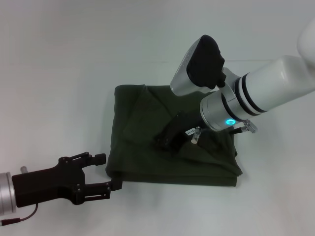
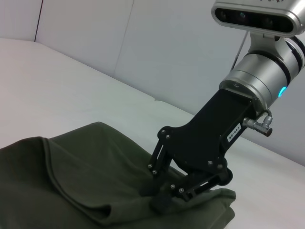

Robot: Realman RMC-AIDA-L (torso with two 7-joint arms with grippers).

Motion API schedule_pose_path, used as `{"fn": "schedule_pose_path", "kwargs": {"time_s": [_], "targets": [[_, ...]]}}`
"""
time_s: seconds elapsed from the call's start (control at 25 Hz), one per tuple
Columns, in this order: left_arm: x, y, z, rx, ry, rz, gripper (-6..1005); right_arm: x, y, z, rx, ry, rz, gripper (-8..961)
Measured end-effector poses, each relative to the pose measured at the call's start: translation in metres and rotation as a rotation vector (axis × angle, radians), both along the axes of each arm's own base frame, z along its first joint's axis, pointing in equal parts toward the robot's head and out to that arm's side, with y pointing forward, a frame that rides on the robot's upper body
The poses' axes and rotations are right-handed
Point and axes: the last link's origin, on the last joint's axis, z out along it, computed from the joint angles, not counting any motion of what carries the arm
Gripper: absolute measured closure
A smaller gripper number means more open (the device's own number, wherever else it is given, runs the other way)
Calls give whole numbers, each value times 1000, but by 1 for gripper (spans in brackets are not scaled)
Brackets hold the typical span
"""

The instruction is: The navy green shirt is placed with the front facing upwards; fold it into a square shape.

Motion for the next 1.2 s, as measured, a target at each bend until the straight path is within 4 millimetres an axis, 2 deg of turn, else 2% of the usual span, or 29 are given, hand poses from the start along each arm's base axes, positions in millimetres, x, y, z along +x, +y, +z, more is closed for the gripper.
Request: {"fn": "schedule_pose_path", "kwargs": {"time_s": [0.2,0.52,0.84,1.04,1.2], "targets": [[0,0,0,2,1,0,114,0,-1,-1,-5,0,0,857],[0,2,0,7,6,1,113,-2,1,3,14,51,-18,954],[1,4,0,9,4,-2,113,16,19,33,179,163,-121,932],[2,4,1,13,0,-4,113,40,25,57,290,229,-210,919],[3,5,1,12,-1,-7,113,58,26,69,351,256,-265,908]]}}
